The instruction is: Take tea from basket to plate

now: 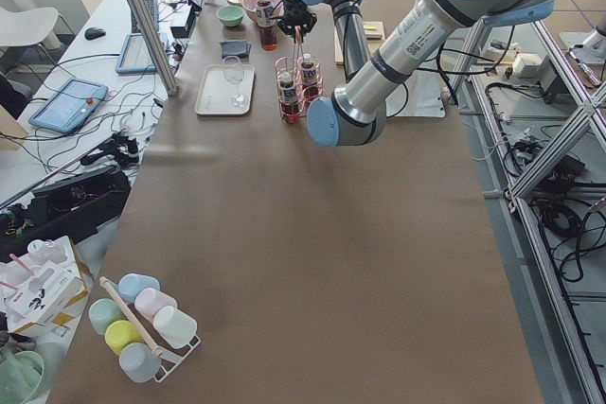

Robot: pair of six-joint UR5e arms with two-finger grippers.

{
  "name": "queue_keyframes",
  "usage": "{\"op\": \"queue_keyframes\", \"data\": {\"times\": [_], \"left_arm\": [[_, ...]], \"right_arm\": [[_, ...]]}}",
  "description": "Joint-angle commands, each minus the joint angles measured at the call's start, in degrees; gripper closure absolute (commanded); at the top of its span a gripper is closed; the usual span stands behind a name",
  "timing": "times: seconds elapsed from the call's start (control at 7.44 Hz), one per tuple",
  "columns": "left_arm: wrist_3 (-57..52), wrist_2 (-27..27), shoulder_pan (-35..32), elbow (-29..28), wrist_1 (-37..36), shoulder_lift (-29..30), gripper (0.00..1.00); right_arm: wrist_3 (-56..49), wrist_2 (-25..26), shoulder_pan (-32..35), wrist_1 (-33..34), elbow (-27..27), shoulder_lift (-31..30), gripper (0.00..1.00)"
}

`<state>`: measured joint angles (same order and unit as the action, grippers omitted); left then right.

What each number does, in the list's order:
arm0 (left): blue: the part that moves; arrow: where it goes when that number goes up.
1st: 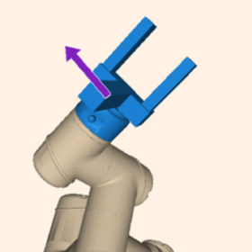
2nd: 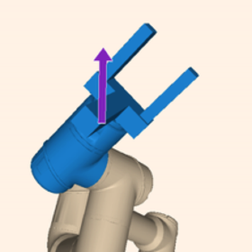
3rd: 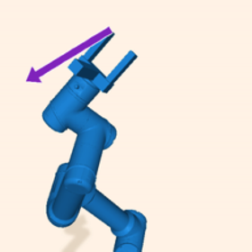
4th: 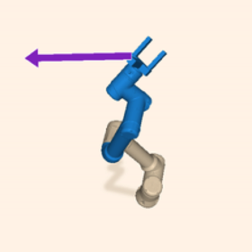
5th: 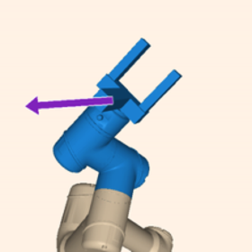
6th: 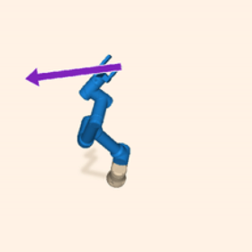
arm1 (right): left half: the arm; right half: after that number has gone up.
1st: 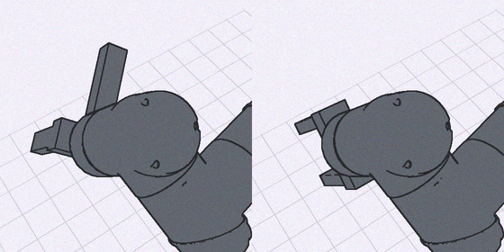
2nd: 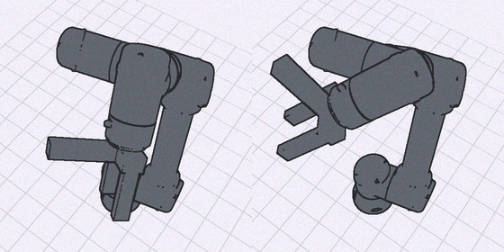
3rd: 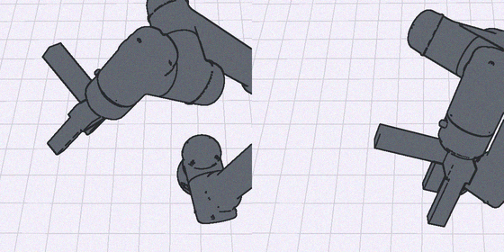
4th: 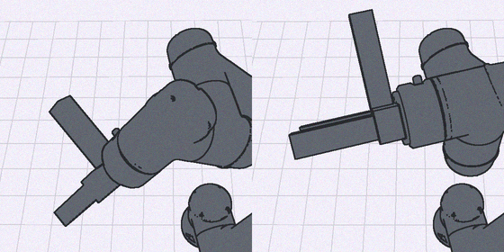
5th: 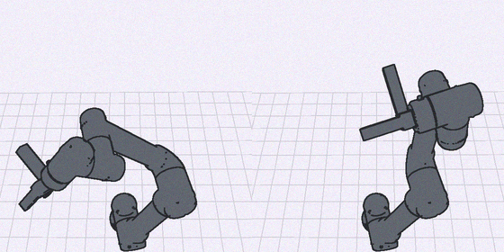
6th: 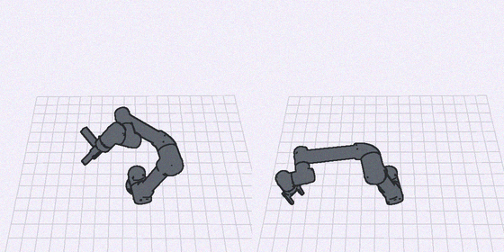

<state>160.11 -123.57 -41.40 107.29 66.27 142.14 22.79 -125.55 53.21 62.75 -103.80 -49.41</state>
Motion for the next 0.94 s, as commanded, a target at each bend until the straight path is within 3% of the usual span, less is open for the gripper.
{"op": "queue_keyframes", "data": {"times": [0.0,0.54,0.81], "left_arm": [[-0.07,-0.01,0.00,-0.23,0.09,-0.19,1.00],[-0.15,-0.27,-0.52,-0.85,0.00,-0.02,1.00],[-0.85,-1.93,-4.63,0.11,-0.44,-0.45,1.00]], "right_arm": [[-0.12,-0.13,3.55,-0.08,7.08,3.77,1.00],[0.32,0.66,5.50,-0.43,23.09,12.04,1.00],[3.37,1.01,5.50,-4.80,28.89,12.84,1.00]]}}
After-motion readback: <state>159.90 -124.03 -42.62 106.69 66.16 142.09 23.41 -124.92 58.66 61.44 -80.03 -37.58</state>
